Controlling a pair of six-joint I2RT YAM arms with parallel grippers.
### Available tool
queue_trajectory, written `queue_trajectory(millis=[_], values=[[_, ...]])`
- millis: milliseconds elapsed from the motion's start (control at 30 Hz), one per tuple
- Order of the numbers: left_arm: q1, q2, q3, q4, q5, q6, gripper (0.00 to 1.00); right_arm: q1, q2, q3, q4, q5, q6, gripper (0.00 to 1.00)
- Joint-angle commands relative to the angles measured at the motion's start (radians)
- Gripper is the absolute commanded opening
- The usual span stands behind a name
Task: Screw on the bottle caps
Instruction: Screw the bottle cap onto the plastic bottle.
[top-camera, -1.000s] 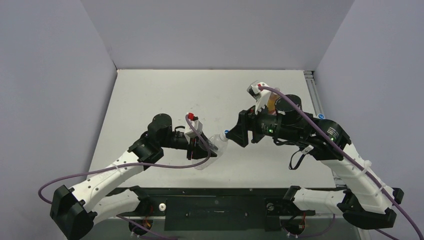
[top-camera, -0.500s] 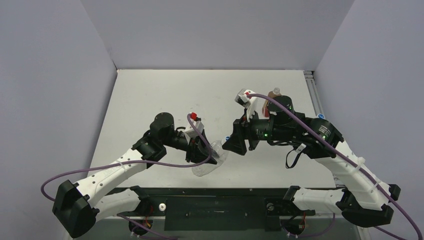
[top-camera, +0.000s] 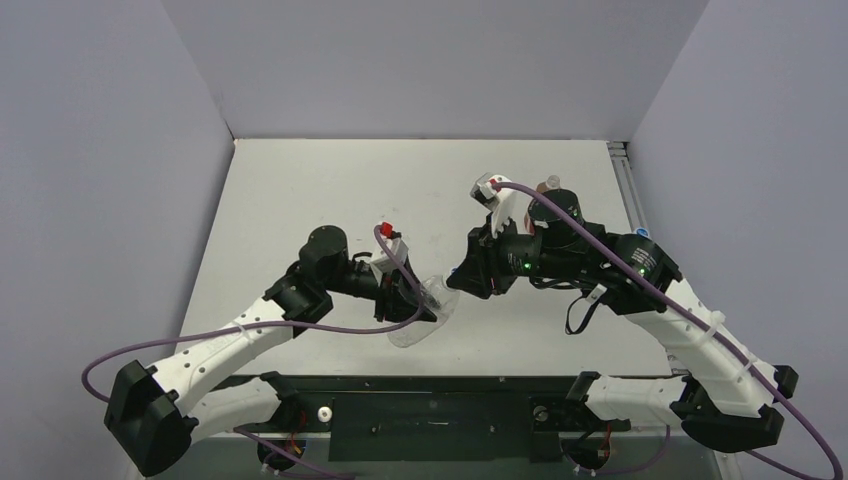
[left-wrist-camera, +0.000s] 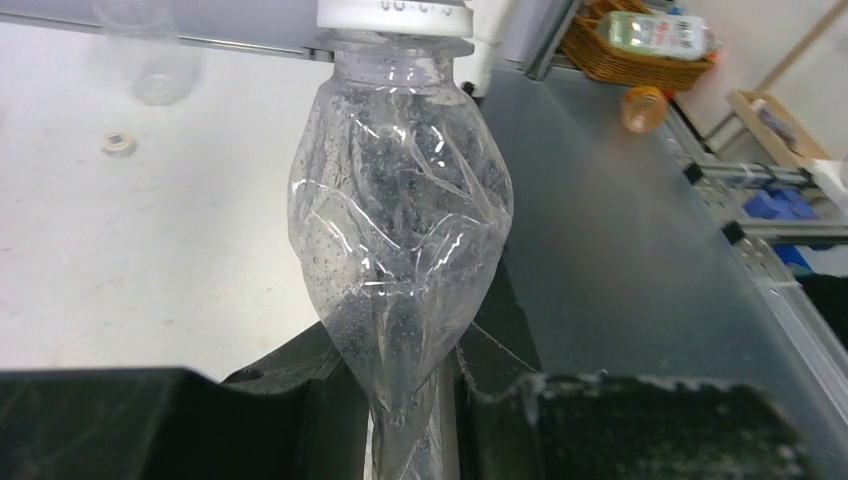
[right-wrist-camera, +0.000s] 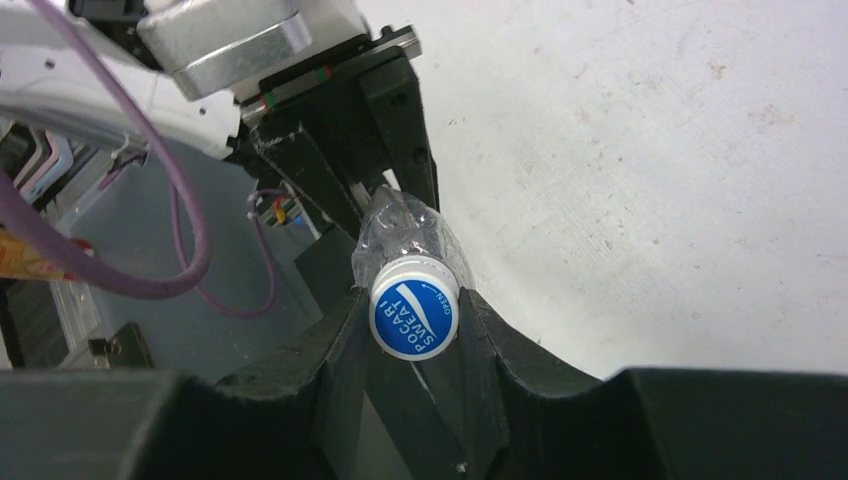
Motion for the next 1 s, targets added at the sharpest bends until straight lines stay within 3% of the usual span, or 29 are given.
queue_trajectory(millis=[0, 100, 267, 400, 567, 633, 700, 767, 833, 967], values=[[-0.028, -0.061, 0.007, 0.08, -0.337, 0.049, 0.0, 0.008, 0.006, -0.048, 0.083, 0.094, 0.144, 0.07], [-0.084, -0.109, -0.025, 0.11, -0.65, 0.134, 0.0, 0.006, 0.039, -0.046, 0.056, 0.197, 0.224, 0.05], [-0.192, -0.128, -0.048, 0.16, -0.969, 0.254, 0.0, 0.002, 0.102, -0.013, 0.005, 0.349, 0.348, 0.02], [-0.252, -0.107, -0.046, 0.182, -1.091, 0.324, 0.0, 0.003, 0.143, -0.002, -0.004, 0.448, 0.405, 0.02], [-0.263, -0.1, -0.047, 0.162, -1.117, 0.322, 0.0, 0.006, 0.146, 0.014, 0.02, 0.481, 0.431, 0.03], [-0.262, -0.1, -0.047, 0.138, -1.132, 0.315, 0.0, 0.005, 0.138, 0.022, 0.03, 0.486, 0.428, 0.09], [-0.256, -0.098, -0.037, 0.1, -1.14, 0.309, 0.0, 0.006, 0.126, 0.029, 0.038, 0.487, 0.419, 0.22], [-0.24, -0.089, -0.018, 0.059, -1.138, 0.294, 0.0, 0.006, 0.114, 0.043, 0.04, 0.484, 0.397, 0.5], [-0.218, -0.078, -0.003, 0.023, -1.125, 0.274, 0.0, 0.006, 0.1, 0.062, 0.037, 0.469, 0.366, 0.64], [-0.172, -0.065, 0.013, -0.027, -1.051, 0.243, 0.0, 0.005, 0.044, 0.077, 0.041, 0.449, 0.303, 0.76]])
